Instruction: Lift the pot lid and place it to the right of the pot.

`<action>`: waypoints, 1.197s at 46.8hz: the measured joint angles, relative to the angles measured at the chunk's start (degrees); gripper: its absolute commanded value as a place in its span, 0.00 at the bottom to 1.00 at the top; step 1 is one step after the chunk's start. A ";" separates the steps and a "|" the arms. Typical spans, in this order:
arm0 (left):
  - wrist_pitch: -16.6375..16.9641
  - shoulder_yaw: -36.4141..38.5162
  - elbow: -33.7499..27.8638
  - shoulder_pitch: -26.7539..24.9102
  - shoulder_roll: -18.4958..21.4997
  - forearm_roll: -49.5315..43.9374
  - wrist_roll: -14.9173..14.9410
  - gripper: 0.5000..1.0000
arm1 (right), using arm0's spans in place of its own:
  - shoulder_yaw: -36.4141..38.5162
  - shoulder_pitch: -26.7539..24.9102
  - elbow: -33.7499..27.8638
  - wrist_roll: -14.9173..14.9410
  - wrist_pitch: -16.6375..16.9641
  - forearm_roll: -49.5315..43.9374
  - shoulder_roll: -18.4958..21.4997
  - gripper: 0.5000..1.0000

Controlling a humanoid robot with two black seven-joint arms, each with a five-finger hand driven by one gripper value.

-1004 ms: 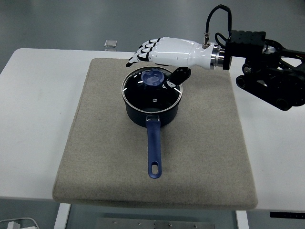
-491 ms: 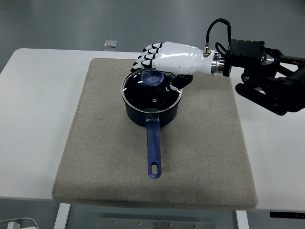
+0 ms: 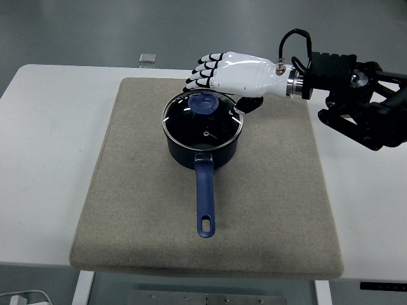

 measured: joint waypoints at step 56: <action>0.00 0.04 0.00 0.00 0.00 0.01 0.00 1.00 | -4.07 0.66 0.78 0.00 -0.03 0.38 1.13 0.82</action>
